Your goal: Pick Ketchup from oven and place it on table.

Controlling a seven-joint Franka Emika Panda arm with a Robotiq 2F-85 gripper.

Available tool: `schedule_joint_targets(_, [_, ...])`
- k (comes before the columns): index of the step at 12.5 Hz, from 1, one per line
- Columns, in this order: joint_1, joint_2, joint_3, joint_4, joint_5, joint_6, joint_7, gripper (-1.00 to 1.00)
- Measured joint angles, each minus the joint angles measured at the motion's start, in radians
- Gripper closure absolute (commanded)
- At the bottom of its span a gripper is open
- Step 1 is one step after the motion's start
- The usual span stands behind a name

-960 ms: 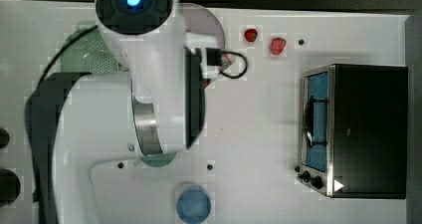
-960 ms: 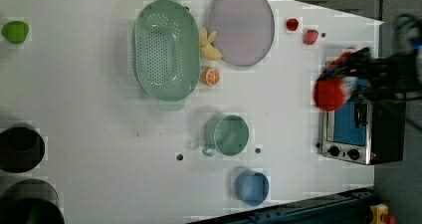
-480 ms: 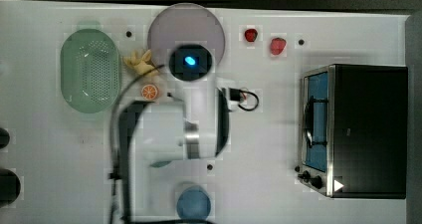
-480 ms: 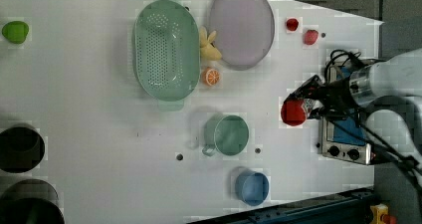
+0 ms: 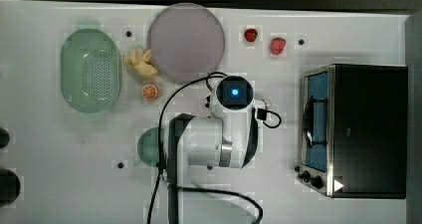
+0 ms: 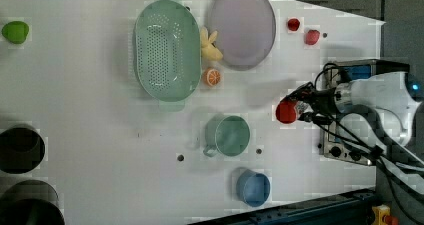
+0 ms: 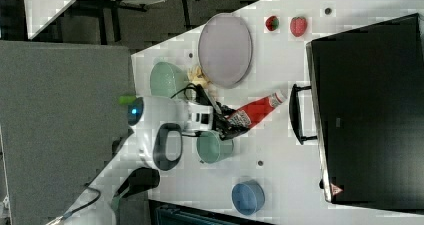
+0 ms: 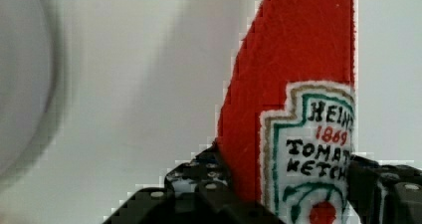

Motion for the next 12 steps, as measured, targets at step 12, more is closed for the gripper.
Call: schedule_joint_targets(12, [0.036, 0.006, 0.010, 0.012, -0.028, 0.011, 0.028, -1.00])
